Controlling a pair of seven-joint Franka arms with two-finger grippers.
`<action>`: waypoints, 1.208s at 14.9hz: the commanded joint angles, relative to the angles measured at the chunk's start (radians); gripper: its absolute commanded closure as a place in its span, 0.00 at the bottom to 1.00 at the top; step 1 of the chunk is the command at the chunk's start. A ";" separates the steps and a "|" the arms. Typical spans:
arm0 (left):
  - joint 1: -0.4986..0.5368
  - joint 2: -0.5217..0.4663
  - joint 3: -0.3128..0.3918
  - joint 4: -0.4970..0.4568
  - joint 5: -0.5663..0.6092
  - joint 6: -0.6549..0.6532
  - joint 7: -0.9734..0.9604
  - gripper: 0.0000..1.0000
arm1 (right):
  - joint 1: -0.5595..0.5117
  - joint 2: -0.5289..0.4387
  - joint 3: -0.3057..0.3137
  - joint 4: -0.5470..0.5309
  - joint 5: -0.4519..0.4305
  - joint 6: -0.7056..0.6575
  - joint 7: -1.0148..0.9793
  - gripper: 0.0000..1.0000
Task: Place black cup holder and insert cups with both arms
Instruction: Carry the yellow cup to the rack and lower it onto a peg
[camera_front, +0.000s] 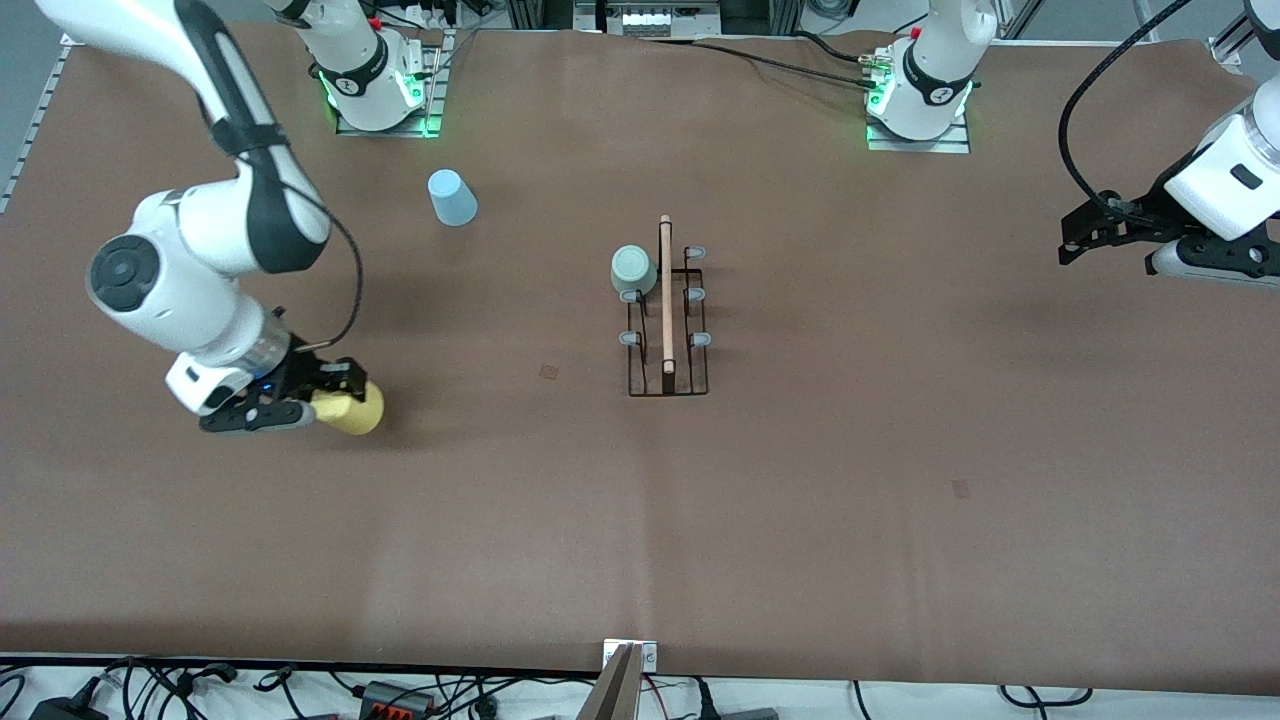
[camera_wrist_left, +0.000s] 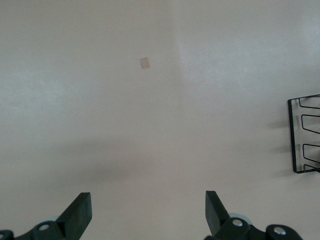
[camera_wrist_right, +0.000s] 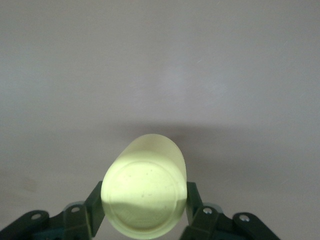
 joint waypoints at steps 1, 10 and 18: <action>-0.007 0.005 0.008 0.017 -0.017 -0.010 0.014 0.00 | 0.100 -0.051 0.029 -0.021 0.009 -0.005 0.282 0.74; -0.005 0.005 0.008 0.017 -0.017 -0.010 0.017 0.00 | 0.358 -0.034 0.074 0.128 -0.176 -0.049 0.965 0.76; -0.005 0.005 0.008 0.017 -0.017 -0.009 0.018 0.00 | 0.476 0.144 0.102 0.369 -0.276 -0.154 1.156 0.76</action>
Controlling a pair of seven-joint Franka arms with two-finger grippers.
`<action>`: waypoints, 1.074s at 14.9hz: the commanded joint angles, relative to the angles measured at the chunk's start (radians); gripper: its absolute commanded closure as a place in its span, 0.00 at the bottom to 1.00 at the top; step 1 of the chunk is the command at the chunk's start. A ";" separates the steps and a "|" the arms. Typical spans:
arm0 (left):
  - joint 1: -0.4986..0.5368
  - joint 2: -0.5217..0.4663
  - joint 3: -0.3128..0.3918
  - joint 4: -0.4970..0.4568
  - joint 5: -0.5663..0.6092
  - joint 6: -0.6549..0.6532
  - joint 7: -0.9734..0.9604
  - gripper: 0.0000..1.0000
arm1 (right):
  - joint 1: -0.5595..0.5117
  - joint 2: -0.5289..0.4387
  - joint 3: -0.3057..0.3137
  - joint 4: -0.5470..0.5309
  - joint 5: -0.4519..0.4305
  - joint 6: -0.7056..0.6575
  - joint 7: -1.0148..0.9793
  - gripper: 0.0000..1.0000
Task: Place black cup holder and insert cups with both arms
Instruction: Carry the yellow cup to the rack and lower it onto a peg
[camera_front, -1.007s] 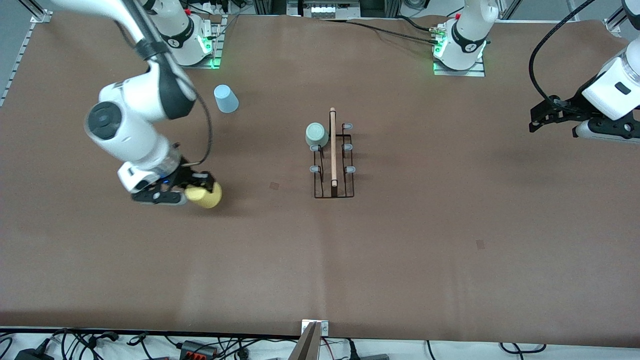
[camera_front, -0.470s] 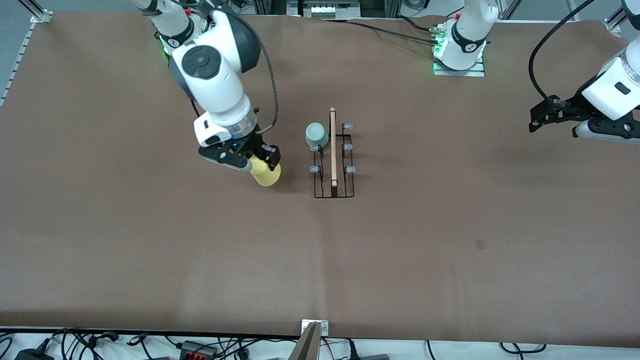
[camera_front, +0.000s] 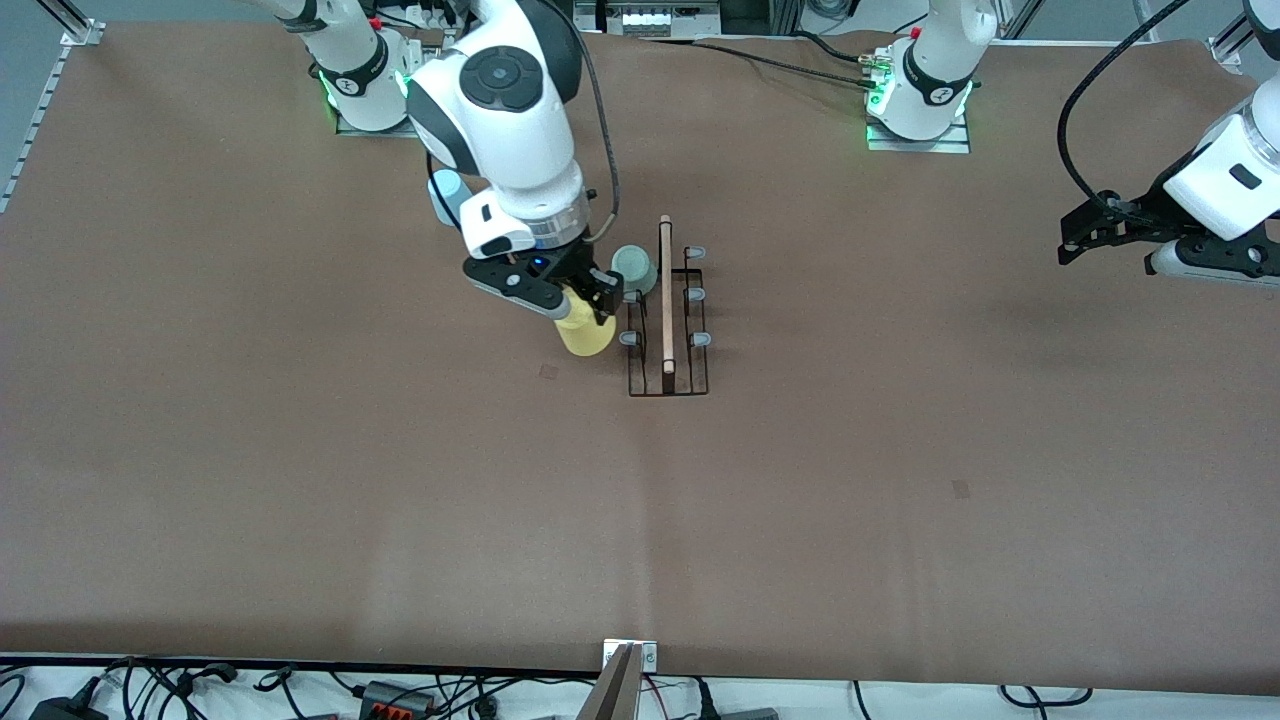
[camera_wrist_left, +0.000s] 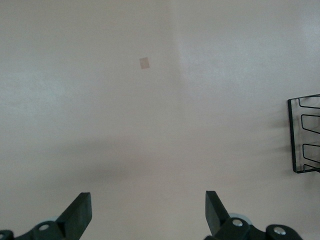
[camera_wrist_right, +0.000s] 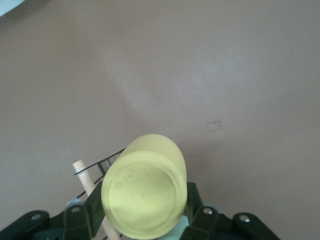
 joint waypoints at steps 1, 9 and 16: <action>-0.004 0.005 0.008 0.017 -0.017 -0.009 0.018 0.00 | 0.031 0.079 0.001 0.076 -0.081 -0.025 0.061 0.76; -0.004 0.005 0.008 0.017 -0.017 -0.009 0.018 0.00 | 0.051 0.154 0.001 0.102 -0.142 0.037 0.107 0.75; -0.004 0.005 0.008 0.017 -0.017 -0.009 0.018 0.00 | 0.063 0.195 0.001 0.104 -0.142 0.107 0.101 0.72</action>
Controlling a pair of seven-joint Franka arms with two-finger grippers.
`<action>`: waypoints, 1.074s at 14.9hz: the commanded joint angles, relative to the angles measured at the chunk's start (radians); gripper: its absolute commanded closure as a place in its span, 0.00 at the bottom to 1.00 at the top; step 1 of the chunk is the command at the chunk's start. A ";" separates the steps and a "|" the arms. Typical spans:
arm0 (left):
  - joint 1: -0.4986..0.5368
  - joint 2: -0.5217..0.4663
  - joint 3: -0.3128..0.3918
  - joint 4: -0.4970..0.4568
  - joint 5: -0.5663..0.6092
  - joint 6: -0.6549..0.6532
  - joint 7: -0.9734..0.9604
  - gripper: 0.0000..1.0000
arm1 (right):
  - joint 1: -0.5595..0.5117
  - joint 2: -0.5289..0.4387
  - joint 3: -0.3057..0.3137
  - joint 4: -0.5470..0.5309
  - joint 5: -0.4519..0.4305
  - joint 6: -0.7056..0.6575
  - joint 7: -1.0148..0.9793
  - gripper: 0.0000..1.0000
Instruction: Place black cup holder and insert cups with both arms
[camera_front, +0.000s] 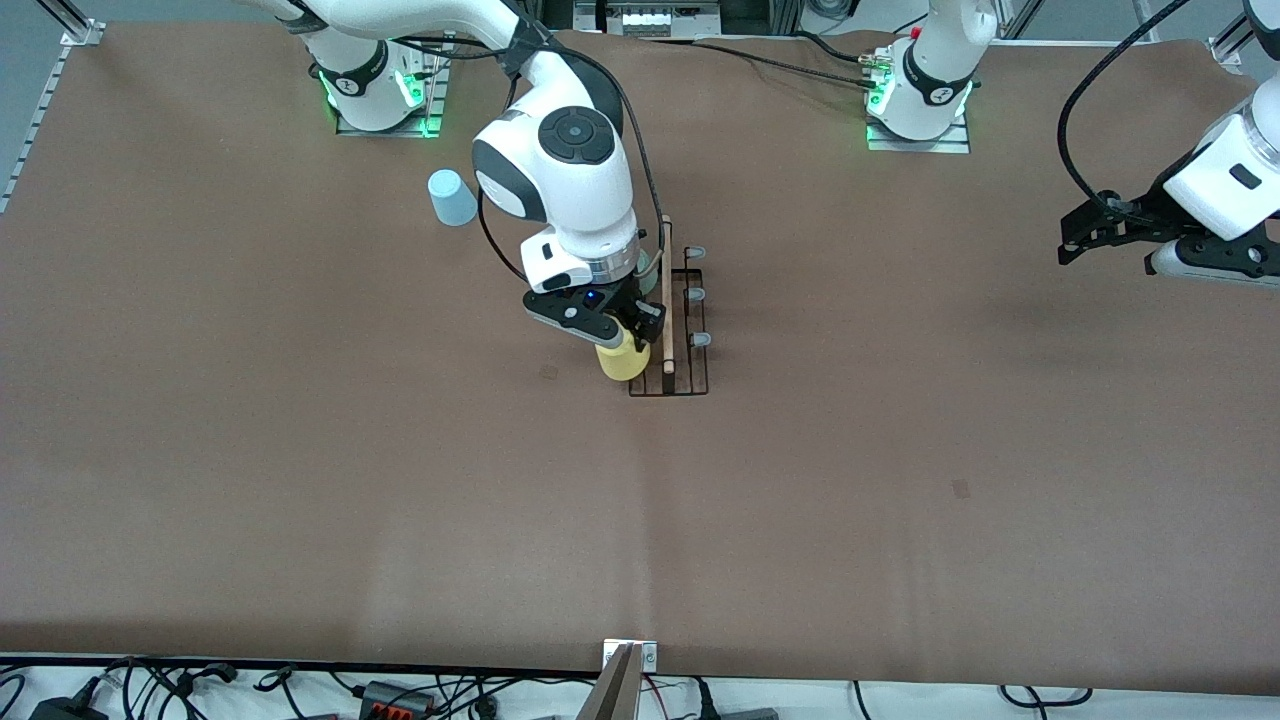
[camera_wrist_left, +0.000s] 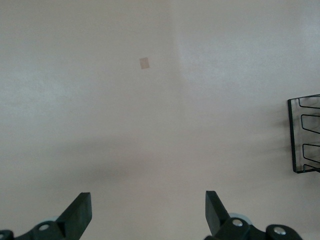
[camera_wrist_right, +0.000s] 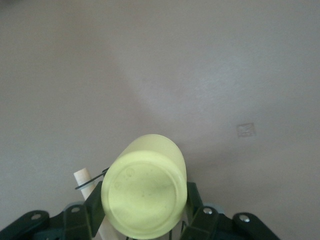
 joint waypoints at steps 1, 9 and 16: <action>-0.004 0.005 0.008 0.017 -0.017 -0.009 0.017 0.00 | 0.012 0.036 0.001 0.027 -0.022 0.019 0.020 0.71; -0.006 0.005 0.008 0.017 -0.017 -0.010 0.014 0.00 | -0.061 -0.002 0.004 0.027 -0.005 -0.016 -0.055 0.00; -0.007 0.005 0.008 0.017 -0.017 -0.010 0.012 0.00 | -0.318 -0.270 0.003 -0.030 0.236 -0.294 -0.553 0.00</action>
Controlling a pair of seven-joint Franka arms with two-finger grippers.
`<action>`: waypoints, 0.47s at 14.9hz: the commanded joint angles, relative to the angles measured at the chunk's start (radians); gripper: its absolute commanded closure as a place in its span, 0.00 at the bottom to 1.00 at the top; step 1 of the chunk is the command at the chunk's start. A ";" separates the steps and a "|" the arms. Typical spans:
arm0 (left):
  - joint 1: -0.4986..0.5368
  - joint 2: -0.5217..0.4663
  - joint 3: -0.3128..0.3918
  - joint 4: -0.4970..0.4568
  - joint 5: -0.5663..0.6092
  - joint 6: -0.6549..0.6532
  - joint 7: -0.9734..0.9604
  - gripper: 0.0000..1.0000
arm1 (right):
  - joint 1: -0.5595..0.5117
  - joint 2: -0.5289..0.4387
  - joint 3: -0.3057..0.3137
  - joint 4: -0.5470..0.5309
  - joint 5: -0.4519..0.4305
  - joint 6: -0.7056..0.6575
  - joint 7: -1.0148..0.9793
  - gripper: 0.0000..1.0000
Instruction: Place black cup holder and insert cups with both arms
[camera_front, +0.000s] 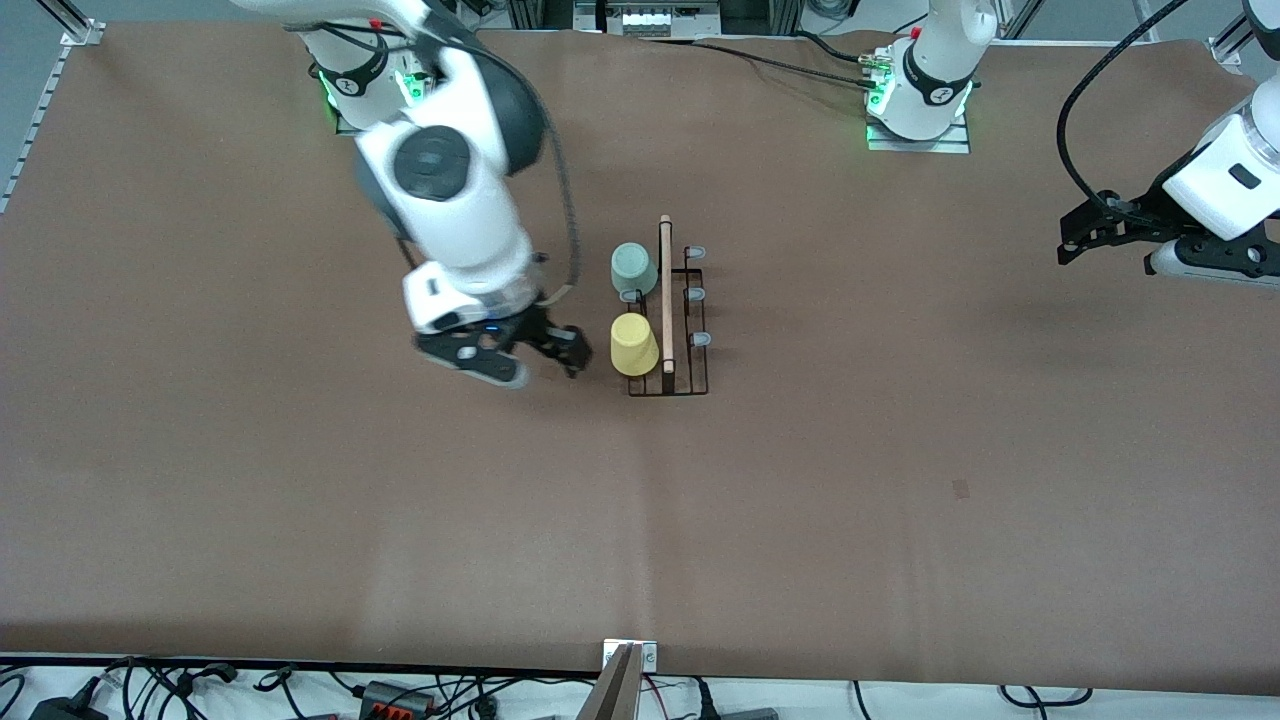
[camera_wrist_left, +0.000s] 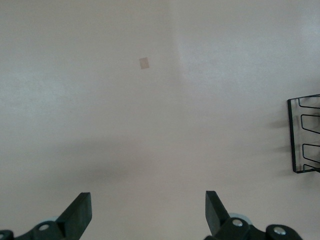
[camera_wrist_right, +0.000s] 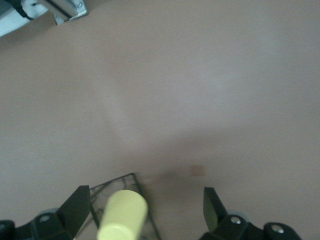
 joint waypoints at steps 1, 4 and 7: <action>-0.006 0.005 0.008 0.017 -0.017 -0.010 0.012 0.00 | -0.134 -0.137 0.014 -0.080 0.037 -0.123 -0.177 0.00; -0.006 0.005 0.008 0.017 -0.017 -0.009 0.012 0.00 | -0.279 -0.203 0.013 -0.080 0.082 -0.212 -0.372 0.00; -0.006 0.005 0.008 0.017 -0.017 -0.010 0.011 0.00 | -0.375 -0.253 -0.047 -0.079 0.088 -0.318 -0.545 0.00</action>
